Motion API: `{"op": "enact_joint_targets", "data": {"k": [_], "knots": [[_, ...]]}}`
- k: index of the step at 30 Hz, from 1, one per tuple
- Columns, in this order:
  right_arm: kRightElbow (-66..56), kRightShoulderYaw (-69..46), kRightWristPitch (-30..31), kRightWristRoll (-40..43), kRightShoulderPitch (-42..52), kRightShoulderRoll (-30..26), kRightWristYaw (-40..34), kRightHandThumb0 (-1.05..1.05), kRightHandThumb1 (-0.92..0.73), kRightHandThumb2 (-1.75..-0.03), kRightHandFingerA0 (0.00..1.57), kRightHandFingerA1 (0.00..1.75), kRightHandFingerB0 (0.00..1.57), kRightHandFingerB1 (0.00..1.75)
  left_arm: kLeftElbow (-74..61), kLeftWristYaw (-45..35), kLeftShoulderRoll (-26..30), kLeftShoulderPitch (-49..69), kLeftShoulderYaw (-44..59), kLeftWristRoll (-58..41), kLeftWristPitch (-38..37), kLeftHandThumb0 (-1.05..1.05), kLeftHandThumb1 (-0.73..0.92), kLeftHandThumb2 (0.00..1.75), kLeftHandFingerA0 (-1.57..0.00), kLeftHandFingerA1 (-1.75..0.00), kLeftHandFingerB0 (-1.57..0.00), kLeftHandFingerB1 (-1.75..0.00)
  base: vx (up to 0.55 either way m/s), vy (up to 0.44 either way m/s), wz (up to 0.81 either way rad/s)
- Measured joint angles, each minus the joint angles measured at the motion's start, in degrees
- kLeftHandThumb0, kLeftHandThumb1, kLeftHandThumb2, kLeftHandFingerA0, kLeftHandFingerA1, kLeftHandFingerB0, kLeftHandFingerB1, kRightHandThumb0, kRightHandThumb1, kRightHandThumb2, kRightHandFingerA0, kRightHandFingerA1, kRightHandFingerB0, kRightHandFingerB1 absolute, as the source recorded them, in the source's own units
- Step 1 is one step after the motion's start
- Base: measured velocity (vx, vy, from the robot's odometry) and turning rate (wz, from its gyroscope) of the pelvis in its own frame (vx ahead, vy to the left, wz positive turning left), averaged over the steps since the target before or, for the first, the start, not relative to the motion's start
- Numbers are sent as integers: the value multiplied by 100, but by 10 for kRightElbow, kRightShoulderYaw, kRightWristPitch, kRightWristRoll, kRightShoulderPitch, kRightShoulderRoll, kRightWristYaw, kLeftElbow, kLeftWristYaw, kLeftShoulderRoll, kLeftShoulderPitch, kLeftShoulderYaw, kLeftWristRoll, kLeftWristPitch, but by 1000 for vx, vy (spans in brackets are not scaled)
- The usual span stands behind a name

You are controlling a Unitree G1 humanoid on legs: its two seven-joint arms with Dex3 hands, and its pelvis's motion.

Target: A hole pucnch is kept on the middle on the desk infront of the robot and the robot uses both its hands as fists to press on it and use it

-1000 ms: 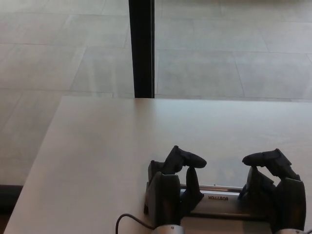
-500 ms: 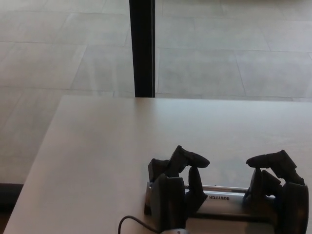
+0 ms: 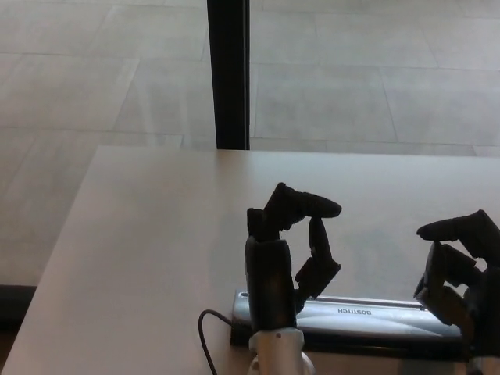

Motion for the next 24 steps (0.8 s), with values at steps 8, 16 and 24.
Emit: {"op": "enact_joint_targets", "data": {"k": [8, 16, 24], "knots": [[-96, -41, 63, 29, 6, -109, 29, -22, -70, -85, 97, 175, 74, 122, -138, -48, 79, 2, 39, -64, 53, -26, 68, 103, -90, -175, -67, -143, 0, 0, 0], [-126, -137, 120, 67, 27, -224, 55, -31, -46, -104, 106, 175, 99, 85, -224, -96, 199, 14, 122, -132, 100, -26, 85, 67, -85, -175, -52, -167, 0, 0, 0], [-74, -276, 174, 107, 70, -328, 74, -46, -71, -73, 91, 158, 80, 81, -254, -135, 313, 98, 271, -196, 139, -43, 58, 76, -105, -172, -94, -122, 0, 0, 0]]}}
